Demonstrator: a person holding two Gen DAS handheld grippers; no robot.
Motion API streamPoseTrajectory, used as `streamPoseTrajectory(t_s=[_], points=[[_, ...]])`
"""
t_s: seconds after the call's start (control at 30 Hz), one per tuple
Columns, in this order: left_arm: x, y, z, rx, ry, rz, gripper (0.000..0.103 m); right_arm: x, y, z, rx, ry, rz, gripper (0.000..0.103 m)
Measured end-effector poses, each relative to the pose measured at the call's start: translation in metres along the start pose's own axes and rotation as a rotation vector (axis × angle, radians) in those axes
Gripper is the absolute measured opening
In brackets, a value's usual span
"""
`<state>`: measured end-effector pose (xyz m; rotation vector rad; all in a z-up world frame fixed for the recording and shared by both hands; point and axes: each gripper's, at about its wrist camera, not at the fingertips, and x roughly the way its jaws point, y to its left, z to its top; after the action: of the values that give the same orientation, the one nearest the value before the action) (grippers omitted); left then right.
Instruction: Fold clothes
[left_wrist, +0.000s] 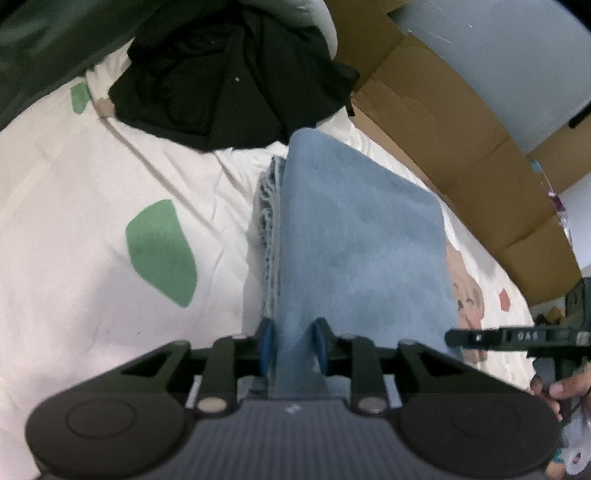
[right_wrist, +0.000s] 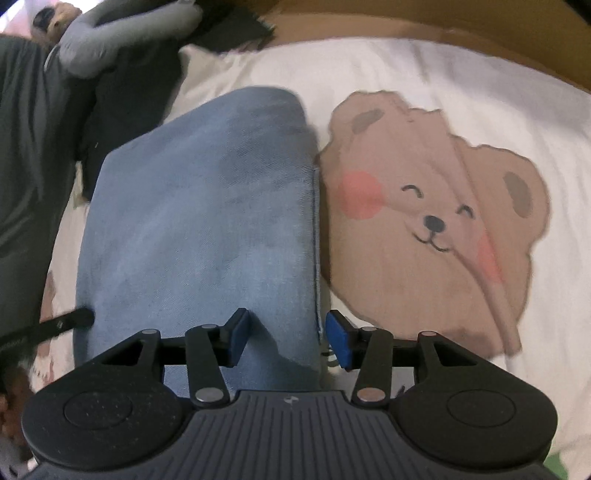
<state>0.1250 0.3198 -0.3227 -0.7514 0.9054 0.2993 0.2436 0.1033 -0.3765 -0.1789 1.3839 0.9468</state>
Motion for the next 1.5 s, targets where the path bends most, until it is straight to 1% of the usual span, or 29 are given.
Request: streamPoseTrajectory(t_s=[0.03, 0.1, 0.17, 0.2, 0.37, 0.47, 0.53, 0.6, 0.67, 0.8, 0.87, 0.93, 1.0, 1.03, 1.07, 1.13, 1.2, 1.3, 1.5], points=[[0.002, 0.0, 0.002, -0.007, -0.001, 0.002, 0.033, 0.002, 0.0, 0.003, -0.013, 0.015, 0.01, 0.053], [0.007, -0.002, 0.006, -0.008, -0.005, 0.011, 0.043, 0.004, -0.001, 0.006, -0.026, 0.024, 0.032, 0.052], [0.011, -0.005, 0.008, 0.01, -0.009, 0.02, 0.045, 0.006, -0.004, 0.004, -0.029, 0.022, 0.051, 0.052], [0.013, -0.007, 0.009, 0.022, -0.011, 0.022, 0.047, 0.006, -0.005, 0.002, -0.03, 0.021, 0.06, 0.052], [0.021, -0.006, 0.012, 0.007, 0.01, 0.017, 0.052, 0.013, -0.022, 0.001, 0.01, 0.029, 0.142, 0.052], [0.021, -0.008, 0.016, 0.053, 0.038, 0.017, 0.052, 0.02, -0.031, 0.003, 0.01, 0.025, 0.198, 0.052], [0.022, -0.01, 0.018, 0.104, 0.072, 0.011, 0.052, 0.024, -0.033, 0.005, -0.009, 0.001, 0.229, 0.052], [0.023, -0.012, 0.02, 0.147, 0.095, 0.01, 0.055, 0.025, -0.037, 0.006, 0.009, -0.021, 0.259, 0.052], [0.026, -0.01, 0.022, 0.147, 0.106, 0.003, 0.055, 0.028, -0.039, 0.011, 0.005, -0.01, 0.278, 0.052], [0.034, -0.007, 0.019, 0.079, 0.092, -0.014, 0.061, 0.037, -0.041, 0.018, 0.024, 0.001, 0.309, 0.054], [0.035, -0.006, 0.017, 0.063, 0.08, -0.016, 0.062, 0.041, -0.044, 0.019, 0.046, 0.013, 0.327, 0.053], [0.035, -0.003, 0.016, 0.055, 0.076, -0.027, 0.062, 0.04, -0.047, 0.021, 0.058, 0.032, 0.343, 0.05], [0.035, 0.001, 0.018, 0.034, 0.082, -0.041, 0.061, 0.04, -0.05, 0.022, 0.067, 0.049, 0.358, 0.04], [0.034, 0.001, 0.018, 0.033, 0.083, -0.04, 0.061, 0.038, -0.047, 0.023, 0.06, 0.047, 0.361, 0.037], [0.034, -0.001, 0.018, 0.044, 0.082, -0.033, 0.06, 0.036, -0.045, 0.024, 0.054, 0.046, 0.365, 0.031], [0.033, -0.005, 0.019, 0.069, 0.079, -0.015, 0.059, 0.033, -0.04, 0.027, 0.052, 0.044, 0.371, 0.026], [0.031, -0.011, 0.019, 0.086, 0.073, 0.001, 0.055, 0.029, -0.039, 0.028, 0.073, 0.043, 0.38, 0.02], [0.026, -0.021, 0.019, 0.12, 0.065, 0.025, 0.048, 0.019, -0.038, 0.029, 0.104, 0.035, 0.39, 0.018], [0.027, -0.031, 0.017, 0.129, 0.075, 0.016, 0.046, -0.005, -0.034, 0.033, 0.101, 0.028, 0.373, 0.018]])
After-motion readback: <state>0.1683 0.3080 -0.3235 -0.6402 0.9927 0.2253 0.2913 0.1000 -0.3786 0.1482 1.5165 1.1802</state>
